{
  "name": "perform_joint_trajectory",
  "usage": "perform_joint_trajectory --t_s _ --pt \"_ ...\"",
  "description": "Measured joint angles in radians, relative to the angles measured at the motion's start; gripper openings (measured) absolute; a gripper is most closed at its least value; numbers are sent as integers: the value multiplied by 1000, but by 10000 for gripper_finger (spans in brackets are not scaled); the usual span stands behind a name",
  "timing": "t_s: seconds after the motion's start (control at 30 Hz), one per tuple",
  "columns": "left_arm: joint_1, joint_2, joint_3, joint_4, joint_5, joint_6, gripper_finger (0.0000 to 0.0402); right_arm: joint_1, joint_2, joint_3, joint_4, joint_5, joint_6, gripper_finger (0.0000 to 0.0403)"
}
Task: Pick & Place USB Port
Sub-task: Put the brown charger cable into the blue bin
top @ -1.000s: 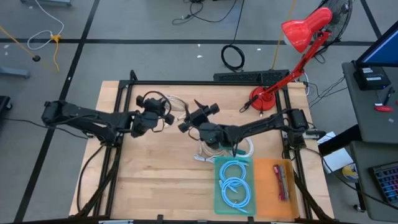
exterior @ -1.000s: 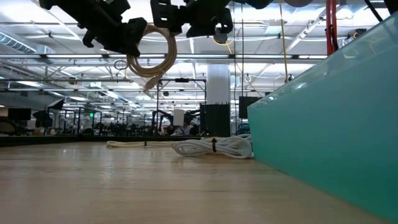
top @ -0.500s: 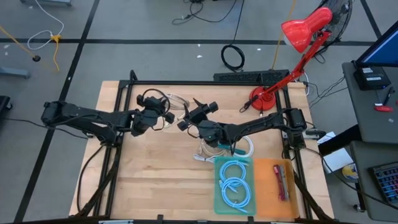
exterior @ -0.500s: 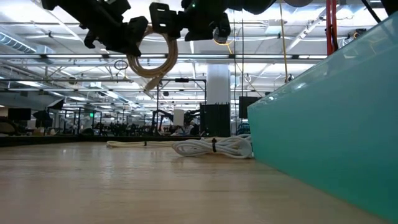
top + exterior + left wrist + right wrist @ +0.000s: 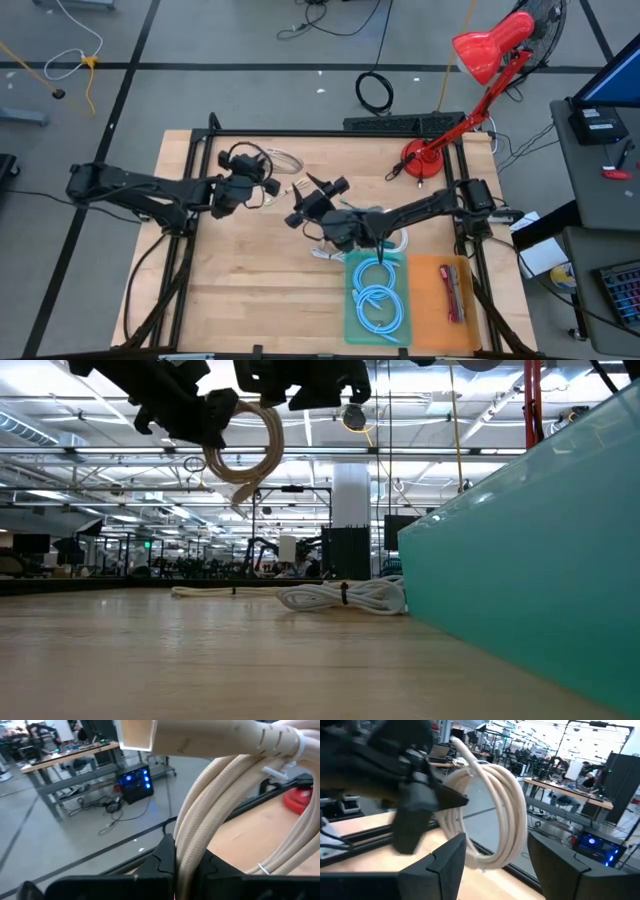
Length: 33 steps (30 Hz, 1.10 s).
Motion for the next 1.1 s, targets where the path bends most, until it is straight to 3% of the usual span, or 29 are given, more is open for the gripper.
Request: perform_joint_trajectory --t_s 0.37,0.73,1.1 --pt "-100 19 0 27 -38 11 10 -31 20 0 -6 21 10 208" --pt "-119 10 1 -5 -7 86 10 -30 20 0 -75 -63 11 206" --pt "-138 5 1 -96 26 103 10 14 20 0 -107 -186 29 130"
